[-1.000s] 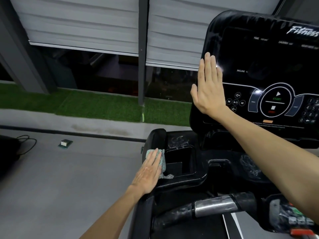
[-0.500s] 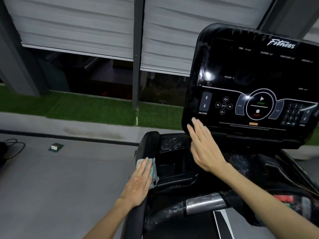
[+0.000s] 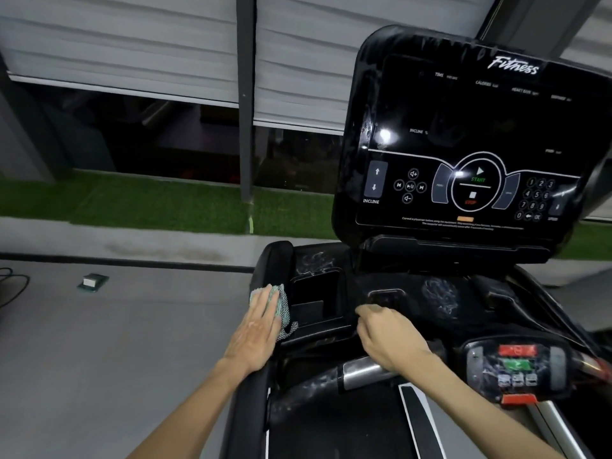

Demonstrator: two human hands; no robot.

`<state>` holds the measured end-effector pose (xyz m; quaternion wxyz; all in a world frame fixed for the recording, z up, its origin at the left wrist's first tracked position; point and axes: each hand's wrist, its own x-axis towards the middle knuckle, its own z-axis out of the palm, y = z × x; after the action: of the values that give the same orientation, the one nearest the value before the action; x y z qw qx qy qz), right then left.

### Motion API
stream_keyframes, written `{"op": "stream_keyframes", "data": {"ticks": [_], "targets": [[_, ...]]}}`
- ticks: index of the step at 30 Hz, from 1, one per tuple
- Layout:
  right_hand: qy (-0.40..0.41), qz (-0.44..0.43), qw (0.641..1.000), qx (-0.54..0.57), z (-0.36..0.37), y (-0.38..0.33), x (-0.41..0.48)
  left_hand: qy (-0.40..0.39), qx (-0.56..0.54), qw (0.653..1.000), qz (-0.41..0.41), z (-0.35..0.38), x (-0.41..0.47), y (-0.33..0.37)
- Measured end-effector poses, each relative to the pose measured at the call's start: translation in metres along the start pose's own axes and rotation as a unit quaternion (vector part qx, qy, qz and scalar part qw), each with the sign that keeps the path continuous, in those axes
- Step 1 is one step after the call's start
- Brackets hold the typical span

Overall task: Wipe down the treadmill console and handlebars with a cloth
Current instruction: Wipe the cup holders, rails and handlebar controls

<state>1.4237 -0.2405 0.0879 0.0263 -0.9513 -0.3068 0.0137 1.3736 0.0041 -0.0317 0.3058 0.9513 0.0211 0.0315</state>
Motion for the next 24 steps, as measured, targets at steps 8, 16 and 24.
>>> {"op": "stream_keyframes", "data": {"ticks": [8,16,24], "targets": [[-0.02,0.056,0.997,0.047,0.004,0.004,-0.001,0.003,0.009,0.999,0.034,0.006,-0.046,0.005],[-0.065,0.053,0.996,0.034,-0.004,-0.002,0.0,0.009,0.013,1.0,0.025,0.007,-0.05,0.006],[-0.133,0.04,0.99,0.015,-0.004,-0.002,0.003,0.002,0.058,0.998,-0.012,0.003,0.006,0.012]]}}
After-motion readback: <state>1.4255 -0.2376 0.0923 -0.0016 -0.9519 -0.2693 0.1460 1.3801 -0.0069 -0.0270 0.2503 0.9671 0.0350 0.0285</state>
